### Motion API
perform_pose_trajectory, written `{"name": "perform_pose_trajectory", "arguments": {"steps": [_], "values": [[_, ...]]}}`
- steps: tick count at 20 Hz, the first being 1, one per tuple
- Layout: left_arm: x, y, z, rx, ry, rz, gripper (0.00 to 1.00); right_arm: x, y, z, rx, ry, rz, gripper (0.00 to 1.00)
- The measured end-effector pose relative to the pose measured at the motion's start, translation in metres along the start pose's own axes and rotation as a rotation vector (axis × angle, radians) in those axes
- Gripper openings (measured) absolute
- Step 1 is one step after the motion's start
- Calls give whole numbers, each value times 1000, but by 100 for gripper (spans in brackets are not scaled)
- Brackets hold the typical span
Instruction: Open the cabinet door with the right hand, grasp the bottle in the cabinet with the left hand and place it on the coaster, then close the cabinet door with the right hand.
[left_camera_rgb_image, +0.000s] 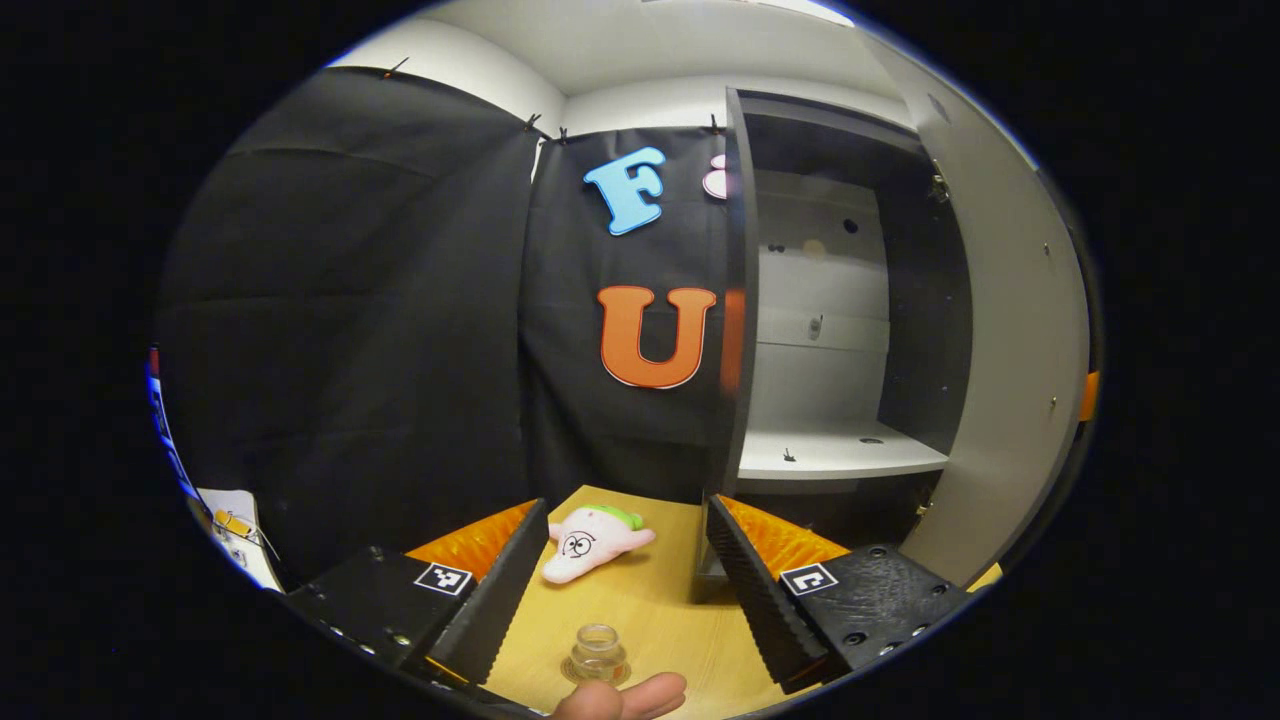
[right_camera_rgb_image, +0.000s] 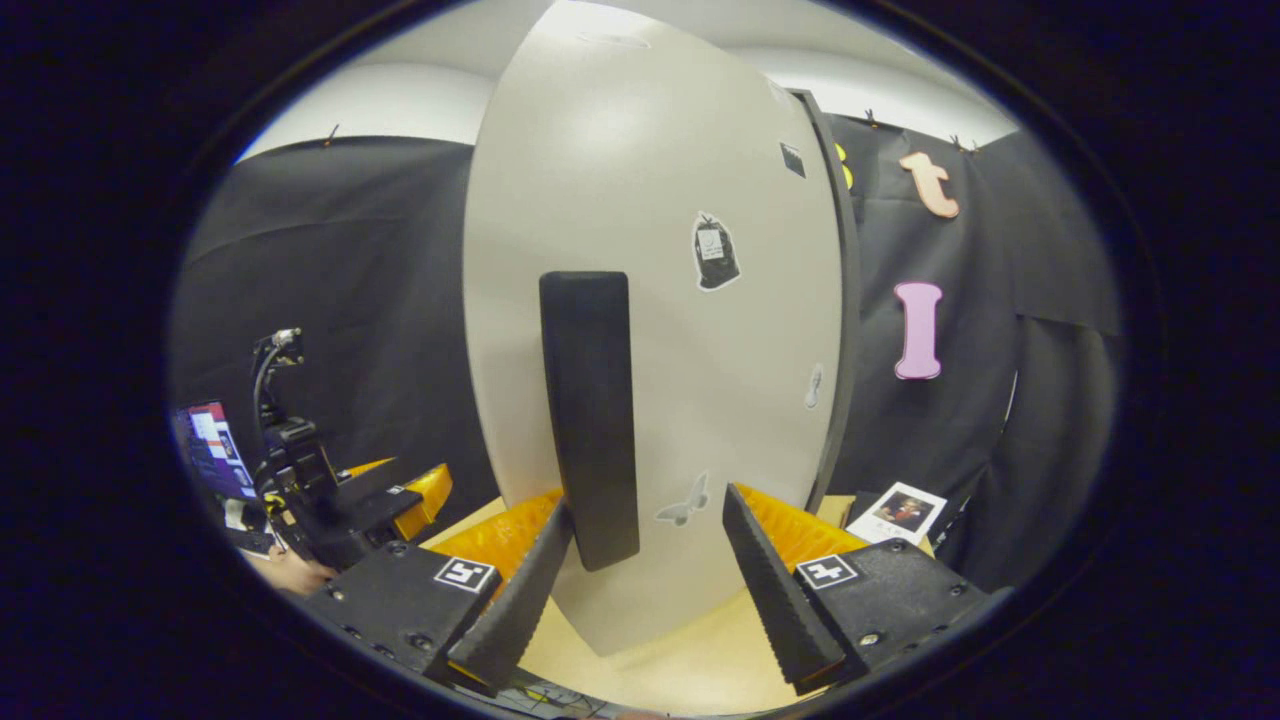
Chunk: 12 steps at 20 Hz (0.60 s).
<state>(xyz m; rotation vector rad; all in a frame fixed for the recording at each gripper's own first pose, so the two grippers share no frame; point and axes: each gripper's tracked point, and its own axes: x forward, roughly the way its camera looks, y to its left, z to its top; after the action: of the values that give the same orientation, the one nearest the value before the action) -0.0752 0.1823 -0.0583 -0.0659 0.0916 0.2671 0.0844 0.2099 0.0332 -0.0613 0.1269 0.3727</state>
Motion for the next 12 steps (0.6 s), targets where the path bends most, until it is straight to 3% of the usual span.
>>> {"name": "perform_pose_trajectory", "arguments": {"steps": [2,7,12], "values": [[6,15,5,-2,-14,1,95,11,8,2,25,1,-5,92],[13,33,13,24,-35,-8,95,43,23,9,102,2,-1,97],[5,54,11,65,-29,24,95,74,40,22,71,-16,2,98]]}}
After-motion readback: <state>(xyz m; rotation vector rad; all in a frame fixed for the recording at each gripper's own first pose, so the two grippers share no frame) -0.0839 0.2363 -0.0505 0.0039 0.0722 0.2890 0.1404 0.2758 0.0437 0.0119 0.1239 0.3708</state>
